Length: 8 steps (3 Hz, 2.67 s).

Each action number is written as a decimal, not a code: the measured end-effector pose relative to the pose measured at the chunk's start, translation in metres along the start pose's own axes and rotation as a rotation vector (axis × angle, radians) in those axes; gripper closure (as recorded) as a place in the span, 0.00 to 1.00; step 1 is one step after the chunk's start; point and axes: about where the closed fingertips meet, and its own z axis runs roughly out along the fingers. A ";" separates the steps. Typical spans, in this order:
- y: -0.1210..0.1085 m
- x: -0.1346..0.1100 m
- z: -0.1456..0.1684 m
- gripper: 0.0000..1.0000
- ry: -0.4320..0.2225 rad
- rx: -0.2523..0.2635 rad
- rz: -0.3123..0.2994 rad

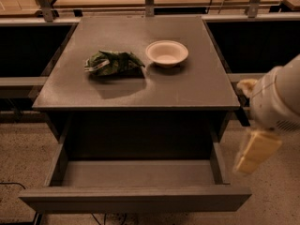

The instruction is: Close top drawer

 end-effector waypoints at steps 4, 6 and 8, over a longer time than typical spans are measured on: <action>0.083 0.053 0.097 0.18 -0.020 -0.052 -0.045; 0.137 0.034 0.140 0.65 -0.057 -0.135 -0.181; 0.139 0.033 0.141 1.00 -0.055 -0.136 -0.184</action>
Offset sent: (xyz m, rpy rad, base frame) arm -0.0214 0.0056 -0.0527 0.0373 -0.0114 0.0501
